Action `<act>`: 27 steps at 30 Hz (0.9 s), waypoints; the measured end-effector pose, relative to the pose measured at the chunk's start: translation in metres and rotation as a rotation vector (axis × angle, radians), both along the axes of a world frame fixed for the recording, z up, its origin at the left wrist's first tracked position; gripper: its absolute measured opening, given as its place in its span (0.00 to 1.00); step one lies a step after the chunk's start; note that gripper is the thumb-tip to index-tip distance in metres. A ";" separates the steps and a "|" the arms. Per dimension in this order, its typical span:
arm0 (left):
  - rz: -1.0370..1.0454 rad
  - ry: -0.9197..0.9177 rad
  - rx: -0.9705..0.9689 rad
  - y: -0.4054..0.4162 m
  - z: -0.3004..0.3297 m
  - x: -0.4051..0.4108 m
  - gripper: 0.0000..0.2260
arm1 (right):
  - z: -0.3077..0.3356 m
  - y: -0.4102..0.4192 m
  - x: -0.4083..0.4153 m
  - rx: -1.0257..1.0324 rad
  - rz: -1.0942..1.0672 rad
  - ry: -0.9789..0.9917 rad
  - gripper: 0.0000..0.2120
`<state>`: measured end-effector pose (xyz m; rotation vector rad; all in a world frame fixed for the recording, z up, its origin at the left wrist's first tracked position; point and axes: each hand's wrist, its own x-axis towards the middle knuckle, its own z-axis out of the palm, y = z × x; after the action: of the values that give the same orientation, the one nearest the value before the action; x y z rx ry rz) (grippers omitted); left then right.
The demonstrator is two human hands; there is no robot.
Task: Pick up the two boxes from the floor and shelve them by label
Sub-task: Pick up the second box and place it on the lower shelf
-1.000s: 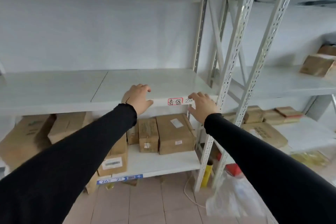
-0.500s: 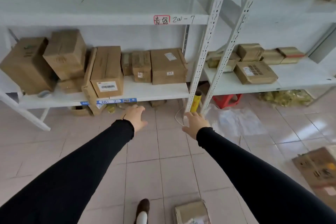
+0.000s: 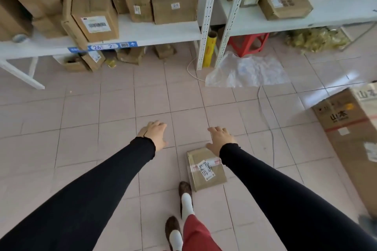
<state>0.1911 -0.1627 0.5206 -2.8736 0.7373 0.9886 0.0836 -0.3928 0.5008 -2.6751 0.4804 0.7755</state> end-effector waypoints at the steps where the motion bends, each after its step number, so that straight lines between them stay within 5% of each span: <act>1: 0.004 0.022 -0.002 0.003 -0.013 -0.019 0.29 | -0.011 0.002 -0.019 0.007 -0.002 0.021 0.29; 16: 0.385 0.373 0.021 -0.020 -0.252 -0.233 0.34 | -0.230 -0.076 -0.203 0.028 0.003 0.290 0.28; 27: 0.833 0.506 -0.090 -0.072 -0.476 -0.285 0.39 | -0.454 -0.135 -0.253 0.053 -0.094 0.349 0.28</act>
<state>-0.0943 -0.2351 0.0448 -3.0397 -0.5289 1.8150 -0.1697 -0.5275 0.0470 -2.4544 0.6528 1.2149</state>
